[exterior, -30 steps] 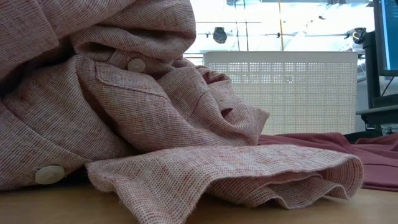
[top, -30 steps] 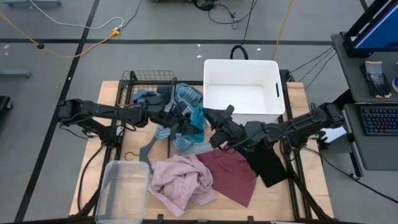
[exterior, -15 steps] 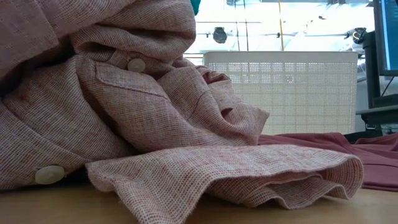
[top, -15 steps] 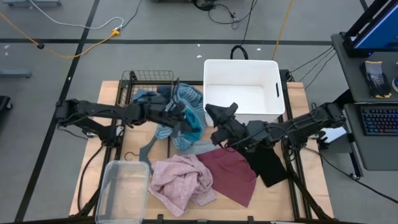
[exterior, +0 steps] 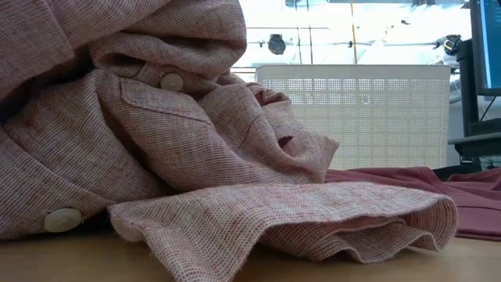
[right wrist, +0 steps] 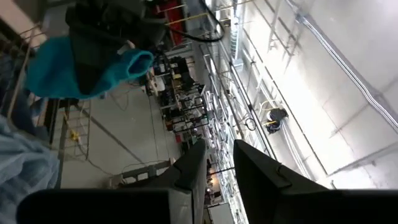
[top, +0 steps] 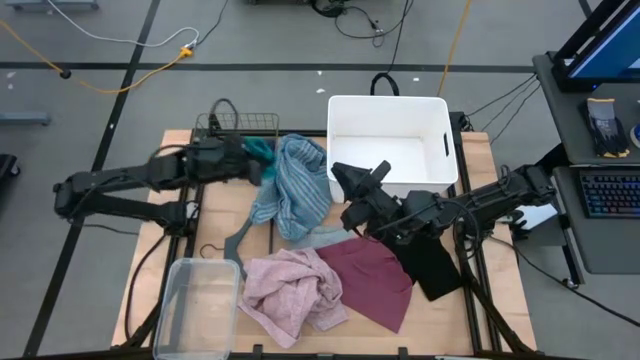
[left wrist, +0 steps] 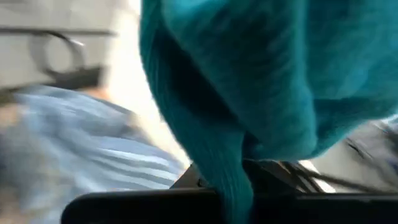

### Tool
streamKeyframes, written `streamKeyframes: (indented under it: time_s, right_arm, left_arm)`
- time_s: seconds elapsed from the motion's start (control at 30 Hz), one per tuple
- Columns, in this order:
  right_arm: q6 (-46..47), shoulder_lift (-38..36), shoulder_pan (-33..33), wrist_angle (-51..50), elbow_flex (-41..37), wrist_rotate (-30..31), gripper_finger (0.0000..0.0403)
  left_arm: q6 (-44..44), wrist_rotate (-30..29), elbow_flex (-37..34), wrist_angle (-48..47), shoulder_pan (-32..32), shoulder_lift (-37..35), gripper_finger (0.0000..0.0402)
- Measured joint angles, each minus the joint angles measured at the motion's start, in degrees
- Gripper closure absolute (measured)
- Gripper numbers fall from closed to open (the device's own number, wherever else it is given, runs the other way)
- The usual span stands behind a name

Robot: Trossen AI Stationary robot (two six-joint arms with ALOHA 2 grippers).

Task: Pick & Place Cloths
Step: Put the light blue sock into the wire basket

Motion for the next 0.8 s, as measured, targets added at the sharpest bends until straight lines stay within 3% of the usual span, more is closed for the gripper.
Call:
streamKeyframes:
  time_s: [0.13, 0.3, 0.53, 0.67, 0.8]
  right_arm:
    - [3.1, 0.0, 0.0, 2.9, 0.0, 0.0, 0.0328]
    - [11.2, -0.8, 0.5, 2.6, 0.0, 0.0, 0.0328]
    - [30.5, -5.4, 3.8, -9.1, 0.0, -0.7, 0.0329]
    - [47.4, -9.2, 5.2, -22.5, 0.0, -6.4, 0.0336]
    - [64.1, -12.8, 5.6, -33.4, 0.0, -17.6, 0.0345]
  left_arm:
    - [0.0, -4.9, 0.0, -5.0, 4.0, -3.1, 0.0401]
    - [1.6, -6.2, 0.0, -10.2, 10.4, -3.4, 0.0401]
    - [5.3, -5.6, 0.0, -12.7, 19.3, -2.5, 0.0401]
    - [7.8, -3.0, 0.0, -12.8, 23.9, -1.3, 0.0401]
    - [9.7, -0.5, 0.0, -13.5, 27.7, 1.2, 0.0401]
